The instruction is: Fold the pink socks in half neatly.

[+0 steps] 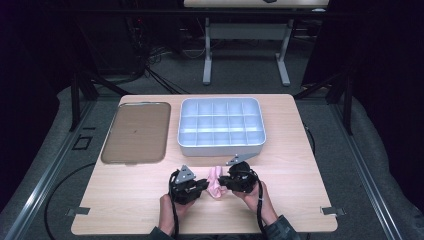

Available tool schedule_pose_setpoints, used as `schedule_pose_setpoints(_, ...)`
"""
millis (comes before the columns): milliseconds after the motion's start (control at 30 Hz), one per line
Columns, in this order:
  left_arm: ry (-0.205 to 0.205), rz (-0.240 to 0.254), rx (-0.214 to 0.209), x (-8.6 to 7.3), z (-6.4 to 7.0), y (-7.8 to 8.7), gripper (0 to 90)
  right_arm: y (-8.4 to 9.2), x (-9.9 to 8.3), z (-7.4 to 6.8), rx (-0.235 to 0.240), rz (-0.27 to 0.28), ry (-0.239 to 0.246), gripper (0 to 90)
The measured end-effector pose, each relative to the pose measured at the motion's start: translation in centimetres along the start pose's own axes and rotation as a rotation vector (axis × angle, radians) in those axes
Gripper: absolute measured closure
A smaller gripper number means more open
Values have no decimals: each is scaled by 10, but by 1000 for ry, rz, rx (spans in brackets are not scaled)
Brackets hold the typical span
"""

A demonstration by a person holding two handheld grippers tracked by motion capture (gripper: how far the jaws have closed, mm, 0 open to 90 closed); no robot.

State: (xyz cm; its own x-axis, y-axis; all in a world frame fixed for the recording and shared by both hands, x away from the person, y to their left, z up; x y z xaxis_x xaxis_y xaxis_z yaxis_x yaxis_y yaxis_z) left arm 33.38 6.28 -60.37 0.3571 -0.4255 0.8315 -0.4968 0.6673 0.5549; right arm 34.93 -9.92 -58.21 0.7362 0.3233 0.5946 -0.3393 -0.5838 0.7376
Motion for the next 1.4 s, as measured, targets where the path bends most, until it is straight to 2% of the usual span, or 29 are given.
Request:
schedule_pose_setpoints(67,20,7,-9,-1,-3,-2,866,0,0,-1,1,0,7,848)
schedule_pose_setpoints(100,14,8,-12,-2,-4,-3,890,0,0,-2,-4,-8,16,848)
schedule_pose_setpoints(167,8,-16,-19,-2,-3,-9,897,-1,1,-3,4,3,14,847)
schedule_pose_setpoints(233,3,-36,-16,-3,-3,-13,899,0,2,-4,0,-10,28,847)
schedule_pose_setpoints(267,6,-43,-4,-3,-4,-15,899,-1,3,-5,4,-5,24,847)
schedule_pose_setpoints(333,14,-51,-10,-4,-5,-16,900,-2,4,-8,11,-14,36,846)
schedule_pose_setpoints(500,11,-51,-12,-5,-5,-16,900,-11,7,-14,12,-32,57,845)
schedule_pose_setpoints(767,34,-53,-29,-7,-8,-15,899,-23,8,-18,18,-56,82,842)
schedule_pose_setpoints(867,46,-58,-13,-10,-13,-11,897,-26,7,-17,23,-60,76,840)
schedule_pose_setpoints(900,53,-51,-6,-10,-14,-10,897,-28,7,-16,23,-46,73,840)
schedule_pose_setpoints(933,59,-42,4,-9,-17,-6,896,-27,6,-16,19,-59,77,838)
schedule_pose_setpoints(1033,41,-12,17,-1,-21,3,895,-29,5,-17,12,-42,73,835)
schedule_pose_setpoints(1067,28,8,4,5,-20,6,895,-28,5,-17,6,-53,86,833)
schedule_pose_setpoints(1133,2,18,-10,14,-19,7,894,-29,5,-17,1,-55,93,833)
schedule_pose_setpoints(1267,-31,39,-56,31,-15,4,893,-29,4,-17,-6,-49,94,832)
schedule_pose_setpoints(1400,-55,41,-98,43,-13,-8,893,-29,4,-17,-7,-54,92,832)
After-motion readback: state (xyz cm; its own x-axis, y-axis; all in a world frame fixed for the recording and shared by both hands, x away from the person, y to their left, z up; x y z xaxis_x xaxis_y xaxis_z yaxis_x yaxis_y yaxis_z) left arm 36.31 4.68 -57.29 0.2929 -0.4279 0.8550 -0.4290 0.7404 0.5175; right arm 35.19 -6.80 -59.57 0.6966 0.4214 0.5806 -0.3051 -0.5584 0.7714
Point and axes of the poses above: each handheld gripper's, and its own axes: y roughly backward along the jaws, x roughly out of its top, z roughly to its right, the point moved 5 cm from there along -y, roughly forward along the jaws, and after that the axes turned 10 degrees about -y, right-handed, at the moved point
